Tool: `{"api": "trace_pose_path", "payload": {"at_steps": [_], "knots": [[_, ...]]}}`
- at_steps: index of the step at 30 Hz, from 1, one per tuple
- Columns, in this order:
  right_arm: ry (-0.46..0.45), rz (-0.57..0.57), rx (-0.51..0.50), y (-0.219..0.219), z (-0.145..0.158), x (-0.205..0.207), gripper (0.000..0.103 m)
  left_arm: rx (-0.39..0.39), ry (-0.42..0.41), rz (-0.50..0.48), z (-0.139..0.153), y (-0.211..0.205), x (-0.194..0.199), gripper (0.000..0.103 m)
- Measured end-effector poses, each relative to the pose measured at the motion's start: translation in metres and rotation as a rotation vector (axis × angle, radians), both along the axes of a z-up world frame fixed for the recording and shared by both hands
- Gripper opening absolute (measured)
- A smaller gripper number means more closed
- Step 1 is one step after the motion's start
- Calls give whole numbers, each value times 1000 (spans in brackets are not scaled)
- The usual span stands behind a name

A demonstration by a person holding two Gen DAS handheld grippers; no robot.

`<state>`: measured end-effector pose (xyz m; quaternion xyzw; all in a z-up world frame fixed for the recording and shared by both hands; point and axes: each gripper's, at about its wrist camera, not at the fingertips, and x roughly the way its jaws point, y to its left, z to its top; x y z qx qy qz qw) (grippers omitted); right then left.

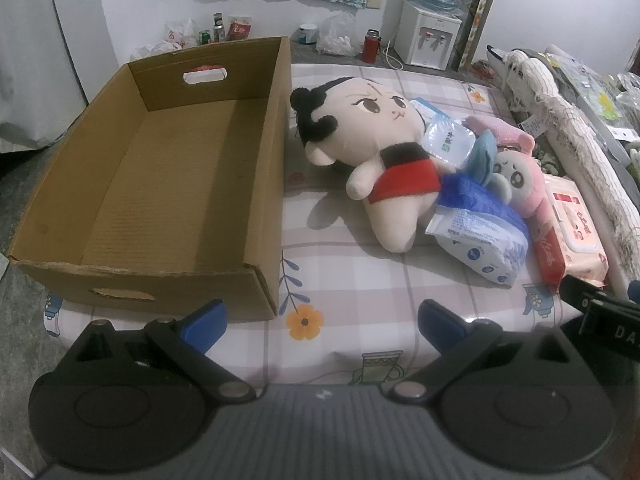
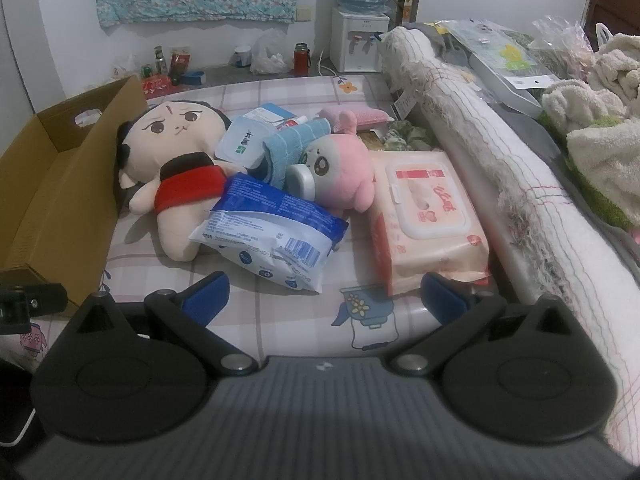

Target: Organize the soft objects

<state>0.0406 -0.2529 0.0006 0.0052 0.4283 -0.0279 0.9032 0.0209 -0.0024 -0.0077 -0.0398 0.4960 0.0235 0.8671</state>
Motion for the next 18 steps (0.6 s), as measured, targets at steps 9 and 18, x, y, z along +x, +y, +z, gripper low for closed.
{"api": "trace_pose_path", "payload": {"at_steps": [9, 18], "knots": [[-5, -1, -1, -1, -1, -1, 102, 1, -2, 0, 0, 0, 0, 102], [-88, 58, -61, -12, -15, -15, 102, -13, -68, -79, 3, -16, -5, 102]]}}
